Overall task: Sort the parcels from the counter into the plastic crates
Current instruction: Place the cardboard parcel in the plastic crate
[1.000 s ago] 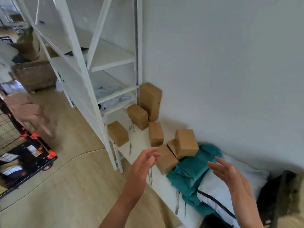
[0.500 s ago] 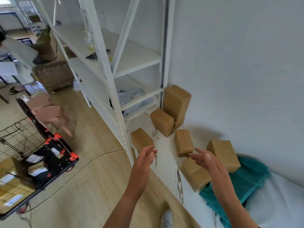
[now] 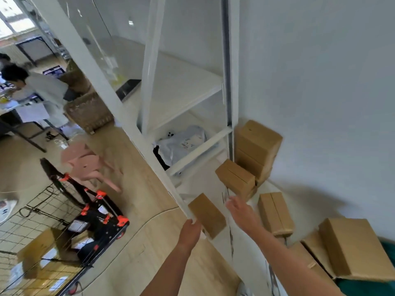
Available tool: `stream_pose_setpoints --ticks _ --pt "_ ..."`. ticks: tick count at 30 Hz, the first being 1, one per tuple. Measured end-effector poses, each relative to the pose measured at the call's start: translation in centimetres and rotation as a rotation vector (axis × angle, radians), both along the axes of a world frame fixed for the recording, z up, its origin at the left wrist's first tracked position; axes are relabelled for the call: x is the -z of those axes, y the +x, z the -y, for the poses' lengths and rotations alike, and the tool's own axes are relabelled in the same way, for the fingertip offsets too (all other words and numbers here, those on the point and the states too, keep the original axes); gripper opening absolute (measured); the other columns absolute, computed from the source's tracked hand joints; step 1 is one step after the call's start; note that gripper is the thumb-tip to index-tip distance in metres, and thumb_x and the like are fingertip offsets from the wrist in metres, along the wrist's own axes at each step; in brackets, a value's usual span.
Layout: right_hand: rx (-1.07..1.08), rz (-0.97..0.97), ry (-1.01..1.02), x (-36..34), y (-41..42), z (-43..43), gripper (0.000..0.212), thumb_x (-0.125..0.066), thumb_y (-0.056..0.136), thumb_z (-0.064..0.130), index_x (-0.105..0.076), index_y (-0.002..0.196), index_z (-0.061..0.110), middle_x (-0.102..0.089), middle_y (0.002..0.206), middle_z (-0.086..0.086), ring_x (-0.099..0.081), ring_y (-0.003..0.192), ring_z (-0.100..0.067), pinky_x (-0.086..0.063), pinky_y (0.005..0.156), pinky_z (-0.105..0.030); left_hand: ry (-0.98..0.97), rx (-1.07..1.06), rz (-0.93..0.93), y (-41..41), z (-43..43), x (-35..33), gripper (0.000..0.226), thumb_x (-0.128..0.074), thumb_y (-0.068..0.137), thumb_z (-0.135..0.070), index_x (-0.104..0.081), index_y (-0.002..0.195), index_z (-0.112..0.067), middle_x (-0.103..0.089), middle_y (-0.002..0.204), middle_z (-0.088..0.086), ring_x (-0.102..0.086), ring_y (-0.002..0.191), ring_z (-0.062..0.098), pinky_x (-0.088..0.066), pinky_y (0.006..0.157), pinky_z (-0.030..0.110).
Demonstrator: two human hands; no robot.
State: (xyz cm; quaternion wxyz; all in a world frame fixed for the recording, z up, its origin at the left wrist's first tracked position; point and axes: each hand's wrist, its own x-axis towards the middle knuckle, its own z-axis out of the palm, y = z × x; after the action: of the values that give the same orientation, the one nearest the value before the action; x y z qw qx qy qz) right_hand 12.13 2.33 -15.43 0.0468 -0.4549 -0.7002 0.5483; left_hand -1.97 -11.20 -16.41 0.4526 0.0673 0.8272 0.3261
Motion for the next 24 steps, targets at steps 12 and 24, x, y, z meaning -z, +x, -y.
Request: stream_pose_setpoints --ticks 12,24 --pt "-0.141 0.287 -0.158 4.7 -4.4 -2.6 0.042 -0.044 0.109 0.041 -0.056 0.14 0.014 -0.066 0.134 -0.008 -0.064 0.117 -0.024 -0.048 0.092 -0.029 -0.106 0.129 0.108 -2.5 -6.1 2.2 0.023 -0.046 0.11 -0.028 -0.058 0.123 -0.014 -0.065 0.121 0.009 -0.07 0.101 0.03 -0.063 0.086 0.045" --pt "0.518 0.178 -0.48 -5.8 1.2 -2.6 0.04 -0.053 0.101 0.06 -0.049 0.119 0.024 -0.06 0.118 -0.001 -0.065 0.1 -0.024 -0.064 0.085 -0.044 -0.104 0.959 -0.213 -2.4 -13.2 -6.3 0.044 -0.029 0.112 -0.044 -0.06 0.094 -0.02 -0.066 0.09 0.002 -0.071 0.075 0.014 -0.059 0.065 0.025"
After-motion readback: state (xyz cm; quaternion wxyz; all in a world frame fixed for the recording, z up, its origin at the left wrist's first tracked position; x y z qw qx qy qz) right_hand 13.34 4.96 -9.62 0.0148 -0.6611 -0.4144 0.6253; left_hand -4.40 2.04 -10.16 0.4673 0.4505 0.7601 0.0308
